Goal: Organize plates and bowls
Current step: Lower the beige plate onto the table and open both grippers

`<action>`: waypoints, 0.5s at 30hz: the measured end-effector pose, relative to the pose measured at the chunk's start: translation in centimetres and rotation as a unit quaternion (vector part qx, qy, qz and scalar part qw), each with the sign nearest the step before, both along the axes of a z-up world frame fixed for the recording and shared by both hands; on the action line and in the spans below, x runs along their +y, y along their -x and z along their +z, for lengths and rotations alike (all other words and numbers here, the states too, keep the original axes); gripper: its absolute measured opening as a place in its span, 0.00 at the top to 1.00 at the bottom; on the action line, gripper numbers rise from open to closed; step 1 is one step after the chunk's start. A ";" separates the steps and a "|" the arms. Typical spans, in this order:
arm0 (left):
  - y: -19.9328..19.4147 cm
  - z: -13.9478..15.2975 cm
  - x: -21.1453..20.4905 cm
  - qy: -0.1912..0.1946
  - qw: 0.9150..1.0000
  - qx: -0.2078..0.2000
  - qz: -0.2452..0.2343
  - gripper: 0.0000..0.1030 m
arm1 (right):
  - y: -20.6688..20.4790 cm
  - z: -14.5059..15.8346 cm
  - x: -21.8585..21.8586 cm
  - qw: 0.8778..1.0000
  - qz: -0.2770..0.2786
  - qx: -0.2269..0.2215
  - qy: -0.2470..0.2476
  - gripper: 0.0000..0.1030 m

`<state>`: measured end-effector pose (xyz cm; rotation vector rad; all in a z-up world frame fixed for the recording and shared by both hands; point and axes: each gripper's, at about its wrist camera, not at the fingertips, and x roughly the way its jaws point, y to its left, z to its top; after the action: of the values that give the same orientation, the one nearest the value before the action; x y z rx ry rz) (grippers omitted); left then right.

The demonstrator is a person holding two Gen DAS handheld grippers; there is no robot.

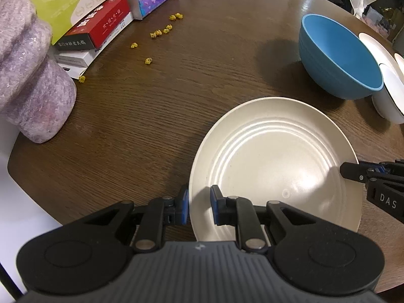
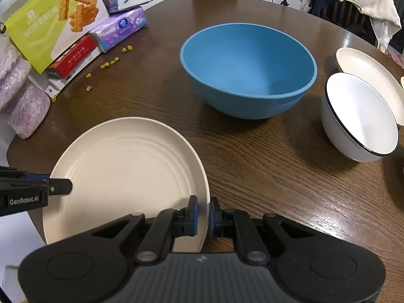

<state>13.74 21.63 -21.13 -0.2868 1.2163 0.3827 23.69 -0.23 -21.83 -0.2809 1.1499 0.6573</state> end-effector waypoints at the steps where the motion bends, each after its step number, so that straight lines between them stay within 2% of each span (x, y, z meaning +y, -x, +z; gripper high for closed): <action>1: 0.0 -0.1 0.0 0.000 1.000 0.000 0.001 0.82 | 0.0 0.0 0.1 1.000 0.001 -0.002 0.000 0.91; 6: -0.1 -0.1 0.1 0.011 1.000 0.002 0.002 0.80 | -0.3 0.0 0.0 1.000 -0.006 0.006 -0.004 0.89; 9: 0.0 0.4 0.2 0.014 1.000 -0.006 0.000 0.65 | -0.6 0.2 -0.2 1.000 -0.014 0.019 -0.012 0.85; 10: 0.0 0.8 0.2 0.009 1.000 -0.010 0.000 0.57 | -0.6 0.3 -0.2 1.000 -0.017 0.018 -0.015 0.81; 11: 0.1 1.2 0.1 0.001 1.000 -0.014 0.000 0.49 | -0.6 0.5 -0.3 0.999 -0.020 0.018 -0.017 0.73; 12: 0.1 1.7 0.1 -0.004 1.000 -0.020 -0.001 0.45 | -0.6 0.8 -0.4 0.999 -0.023 0.017 -0.021 0.67; 14: 0.3 2.8 -0.1 -0.016 0.999 -0.035 -0.004 0.20 | -0.6 1.4 -0.7 0.999 -0.028 0.015 -0.030 0.44; 15: 0.3 3.2 -0.1 -0.021 0.999 -0.041 -0.004 0.14 | -0.6 1.8 -0.9 0.999 -0.030 0.013 -0.033 0.40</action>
<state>13.40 21.52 -17.90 -0.2589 1.1275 0.3867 24.32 -1.15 -20.06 -0.1807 1.1542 0.6459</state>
